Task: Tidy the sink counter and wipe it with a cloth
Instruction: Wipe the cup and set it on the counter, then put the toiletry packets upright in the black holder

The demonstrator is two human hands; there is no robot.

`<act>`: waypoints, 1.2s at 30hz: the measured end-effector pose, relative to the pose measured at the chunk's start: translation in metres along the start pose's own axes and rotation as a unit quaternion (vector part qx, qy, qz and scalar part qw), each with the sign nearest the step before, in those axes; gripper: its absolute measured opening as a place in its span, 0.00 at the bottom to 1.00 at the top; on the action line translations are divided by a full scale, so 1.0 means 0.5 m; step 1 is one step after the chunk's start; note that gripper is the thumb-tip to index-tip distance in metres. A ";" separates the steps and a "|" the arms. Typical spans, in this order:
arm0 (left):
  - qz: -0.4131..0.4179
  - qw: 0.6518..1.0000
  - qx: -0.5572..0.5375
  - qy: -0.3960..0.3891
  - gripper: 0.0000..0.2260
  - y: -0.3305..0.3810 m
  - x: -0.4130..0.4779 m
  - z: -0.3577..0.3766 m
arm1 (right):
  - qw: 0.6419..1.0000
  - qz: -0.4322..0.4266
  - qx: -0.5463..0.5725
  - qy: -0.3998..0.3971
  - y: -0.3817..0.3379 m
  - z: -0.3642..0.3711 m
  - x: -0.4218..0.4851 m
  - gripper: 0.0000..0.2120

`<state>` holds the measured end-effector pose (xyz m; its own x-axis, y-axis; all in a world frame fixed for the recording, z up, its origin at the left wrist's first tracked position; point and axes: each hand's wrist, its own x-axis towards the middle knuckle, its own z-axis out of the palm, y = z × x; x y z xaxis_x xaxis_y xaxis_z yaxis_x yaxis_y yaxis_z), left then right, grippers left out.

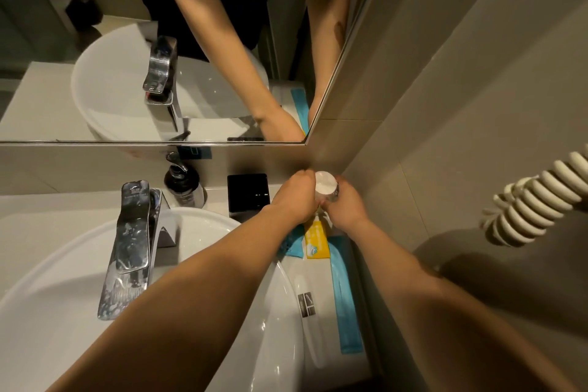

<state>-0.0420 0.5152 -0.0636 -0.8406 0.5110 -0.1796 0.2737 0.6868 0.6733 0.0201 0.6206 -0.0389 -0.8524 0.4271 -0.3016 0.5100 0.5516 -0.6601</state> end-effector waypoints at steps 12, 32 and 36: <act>0.041 0.996 0.010 0.078 0.26 0.015 -0.175 -0.033 | 0.990 0.048 0.100 0.083 0.030 0.019 -0.085 0.22; 0.155 0.956 0.210 0.133 0.18 -0.170 -0.334 -0.077 | 0.997 0.037 -0.016 0.058 0.175 0.064 -0.285 0.28; 0.019 0.964 0.220 0.148 0.26 -0.210 -0.335 -0.067 | 0.997 0.038 -0.034 0.059 0.195 0.071 -0.290 0.26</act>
<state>0.0546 0.3401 -0.0805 -0.9047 0.4150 0.0966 0.4242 0.8562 0.2949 0.1894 0.5869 -0.0839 -0.7936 0.5484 -0.2635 0.5824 0.5596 -0.5896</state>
